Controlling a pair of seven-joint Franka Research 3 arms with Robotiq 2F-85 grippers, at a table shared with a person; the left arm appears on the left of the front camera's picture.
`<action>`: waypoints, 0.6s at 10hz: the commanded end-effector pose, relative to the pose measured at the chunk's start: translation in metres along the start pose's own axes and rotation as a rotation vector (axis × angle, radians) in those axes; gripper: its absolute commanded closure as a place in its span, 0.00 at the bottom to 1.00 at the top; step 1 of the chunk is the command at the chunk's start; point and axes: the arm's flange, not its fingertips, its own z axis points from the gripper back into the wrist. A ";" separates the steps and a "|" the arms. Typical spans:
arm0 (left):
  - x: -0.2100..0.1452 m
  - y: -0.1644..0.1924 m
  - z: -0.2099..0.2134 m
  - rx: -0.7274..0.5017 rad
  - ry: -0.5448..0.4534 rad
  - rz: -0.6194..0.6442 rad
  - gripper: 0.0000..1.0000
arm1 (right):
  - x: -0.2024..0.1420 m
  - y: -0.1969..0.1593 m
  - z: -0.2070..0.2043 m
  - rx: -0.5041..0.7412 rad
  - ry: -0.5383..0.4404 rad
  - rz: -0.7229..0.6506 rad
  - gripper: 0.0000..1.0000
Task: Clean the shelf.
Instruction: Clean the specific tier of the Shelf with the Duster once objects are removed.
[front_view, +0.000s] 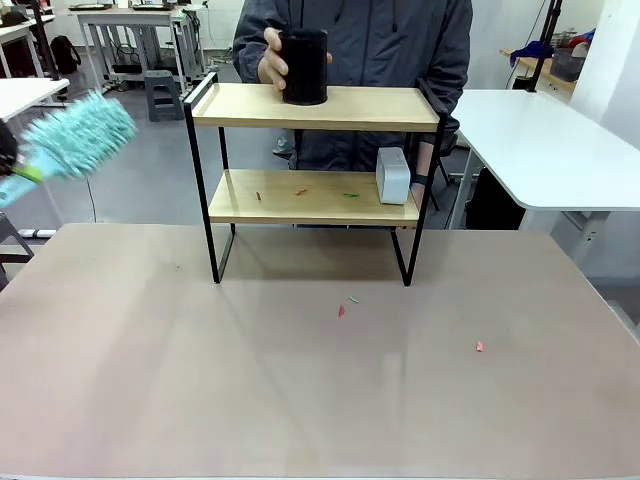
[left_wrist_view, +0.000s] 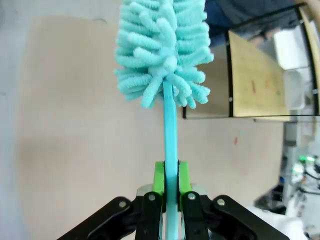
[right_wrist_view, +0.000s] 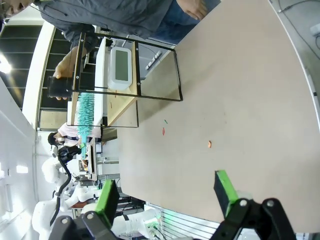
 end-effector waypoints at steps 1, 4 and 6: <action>-0.007 -0.006 0.031 0.047 -0.086 -0.036 0.88 | 0.001 0.001 -0.001 0.026 -0.017 0.023 0.00; -0.007 -0.006 0.031 0.047 -0.086 -0.036 0.88 | 0.001 0.001 -0.001 0.026 -0.017 0.023 0.00; -0.007 -0.006 0.031 0.047 -0.086 -0.036 0.88 | 0.001 0.001 -0.001 0.026 -0.017 0.023 0.00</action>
